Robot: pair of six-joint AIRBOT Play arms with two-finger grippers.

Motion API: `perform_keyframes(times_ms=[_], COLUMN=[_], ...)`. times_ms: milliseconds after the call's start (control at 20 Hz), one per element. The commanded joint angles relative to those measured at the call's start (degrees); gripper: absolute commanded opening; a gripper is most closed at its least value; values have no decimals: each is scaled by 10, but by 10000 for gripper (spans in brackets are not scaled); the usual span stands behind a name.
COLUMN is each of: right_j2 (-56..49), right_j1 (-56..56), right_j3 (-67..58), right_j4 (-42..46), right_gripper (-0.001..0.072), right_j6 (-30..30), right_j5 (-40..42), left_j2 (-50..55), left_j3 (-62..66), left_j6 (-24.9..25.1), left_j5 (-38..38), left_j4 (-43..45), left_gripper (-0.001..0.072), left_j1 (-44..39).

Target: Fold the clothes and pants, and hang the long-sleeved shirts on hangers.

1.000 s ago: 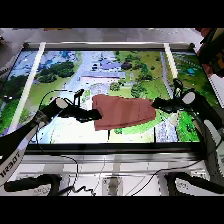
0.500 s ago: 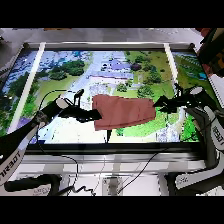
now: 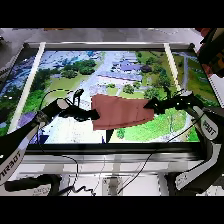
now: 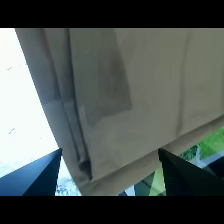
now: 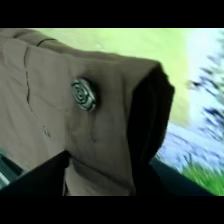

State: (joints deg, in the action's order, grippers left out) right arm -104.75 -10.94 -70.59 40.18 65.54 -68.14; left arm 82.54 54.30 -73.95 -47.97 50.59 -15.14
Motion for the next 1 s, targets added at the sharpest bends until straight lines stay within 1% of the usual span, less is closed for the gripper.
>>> perform_keyframes(times_ms=[0,50,200,300,400,500,650,750,800,850,950], right_j2=[-3,2,43,95,161,234,341,408,438,464,506], right_j1=[47,55,57,46,23,-10,-82,-138,-167,-191,-241], right_j3=[-1,-4,-28,-53,-81,-109,-134,-134,-135,-134,-134], right_j4=[-14,-14,-6,9,61,151,294,339,354,370,424], right_gripper=[86,19,18,18,18,18,18,18,18,18,18], right_j6=[-44,-50,-50,-30,12,89,262,376,416,437,450], right_j5=[20,23,23,35,50,69,76,74,65,50,-7], left_j2=[0,0,-10,-35,-73,-127,-210,-254,-272,-288,-311], left_j3=[0,0,4,20,41,57,60,60,60,60,60], left_j6=[0,2,67,73,74,76,75,75,75,75,75], left_j5=[22,22,21,21,21,21,21,25,30,36,43], left_j4=[6,6,13,31,44,64,86,86,86,86,86], left_gripper=[694,694,689,686,686,687,686,686,686,686,687], left_j1=[0,0,9,23,41,59,77,83,83,83,83])
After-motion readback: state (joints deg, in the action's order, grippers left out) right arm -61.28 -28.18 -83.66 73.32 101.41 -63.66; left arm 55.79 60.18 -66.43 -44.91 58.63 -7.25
